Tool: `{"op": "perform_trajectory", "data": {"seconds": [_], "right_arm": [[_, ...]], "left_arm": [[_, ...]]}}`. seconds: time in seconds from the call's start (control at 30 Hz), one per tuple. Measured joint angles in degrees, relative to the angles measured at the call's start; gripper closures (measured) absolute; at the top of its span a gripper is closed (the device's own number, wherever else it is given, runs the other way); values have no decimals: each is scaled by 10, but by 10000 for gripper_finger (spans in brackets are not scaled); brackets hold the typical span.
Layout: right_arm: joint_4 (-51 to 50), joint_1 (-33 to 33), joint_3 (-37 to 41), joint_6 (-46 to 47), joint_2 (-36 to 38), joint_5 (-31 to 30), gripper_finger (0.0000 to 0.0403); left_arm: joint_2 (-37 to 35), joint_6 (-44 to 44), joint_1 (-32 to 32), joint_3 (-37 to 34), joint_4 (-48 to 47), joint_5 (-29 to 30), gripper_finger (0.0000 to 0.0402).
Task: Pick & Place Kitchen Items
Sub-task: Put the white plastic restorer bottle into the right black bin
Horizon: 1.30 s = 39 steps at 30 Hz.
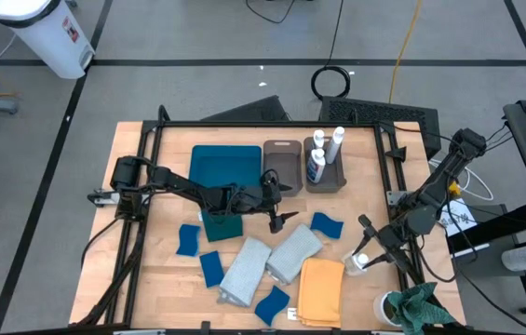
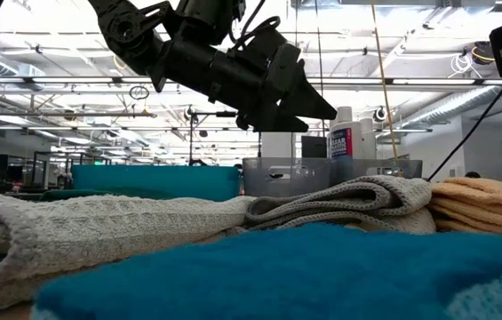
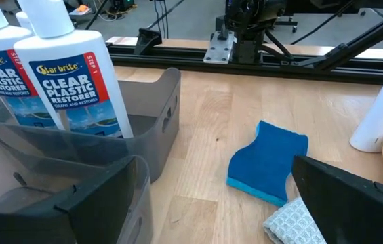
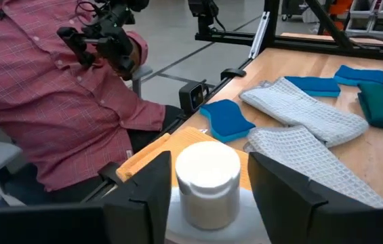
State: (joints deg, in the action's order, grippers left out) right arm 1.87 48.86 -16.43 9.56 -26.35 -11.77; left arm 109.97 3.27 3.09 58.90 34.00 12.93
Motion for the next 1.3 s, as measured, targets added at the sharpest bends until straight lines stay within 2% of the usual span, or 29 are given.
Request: {"op": "perform_trajectory", "data": {"seconds": [0.37,0.63,0.83,1.3], "right_arm": [[-5,0,0,-7,0,-3,313],[-5,0,0,-13,0,-1,300],[-6,0,0,-13,0,-2,314],[-6,0,0,-15,0,-3,312]], "left_arm": [[0,0,0,0,0,0,5],[0,0,0,0,0,0,5],[0,0,0,0,0,0,5],[0,0,0,0,0,0,5]]}}
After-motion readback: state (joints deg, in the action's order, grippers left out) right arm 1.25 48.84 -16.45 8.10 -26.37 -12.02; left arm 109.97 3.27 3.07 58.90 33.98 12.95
